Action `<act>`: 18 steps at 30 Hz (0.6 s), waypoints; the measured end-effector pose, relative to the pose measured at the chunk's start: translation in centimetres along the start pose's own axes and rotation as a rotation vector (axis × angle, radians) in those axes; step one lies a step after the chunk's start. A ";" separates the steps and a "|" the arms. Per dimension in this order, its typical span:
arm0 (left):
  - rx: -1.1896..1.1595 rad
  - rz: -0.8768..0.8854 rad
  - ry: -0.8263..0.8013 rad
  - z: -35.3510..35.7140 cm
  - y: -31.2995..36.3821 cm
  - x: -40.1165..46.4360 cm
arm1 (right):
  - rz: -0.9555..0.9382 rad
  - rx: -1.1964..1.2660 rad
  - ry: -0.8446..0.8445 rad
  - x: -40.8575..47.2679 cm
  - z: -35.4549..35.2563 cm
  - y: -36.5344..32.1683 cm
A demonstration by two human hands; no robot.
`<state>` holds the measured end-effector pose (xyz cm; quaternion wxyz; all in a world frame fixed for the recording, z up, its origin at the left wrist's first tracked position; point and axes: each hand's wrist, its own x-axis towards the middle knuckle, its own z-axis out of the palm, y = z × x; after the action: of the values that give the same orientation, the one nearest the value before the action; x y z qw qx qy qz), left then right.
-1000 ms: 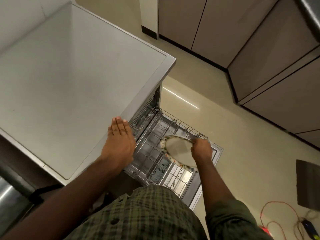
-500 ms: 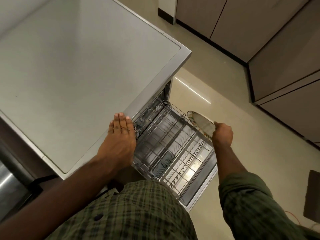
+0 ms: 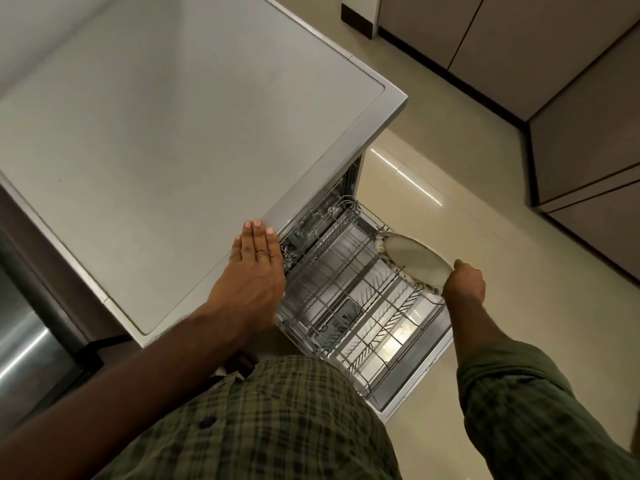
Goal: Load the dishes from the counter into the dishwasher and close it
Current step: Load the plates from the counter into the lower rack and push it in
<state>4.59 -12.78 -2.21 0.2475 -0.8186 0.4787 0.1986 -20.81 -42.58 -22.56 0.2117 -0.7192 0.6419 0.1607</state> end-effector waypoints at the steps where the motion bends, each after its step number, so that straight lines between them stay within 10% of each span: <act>1: -0.005 0.002 0.000 0.1 0.0 0.1 | -0.003 0.000 0.004 -0.1 0.1 0.0; 18: -0.046 0.094 0.051 0.1 -1.3 -0.8 | -0.246 0.085 -0.053 -14.2 2.8 -6.6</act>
<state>5.39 -11.61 -1.50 0.2068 -0.8055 0.5180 0.2001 -15.87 -28.44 -17.19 0.2772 -0.7783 0.5493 0.1252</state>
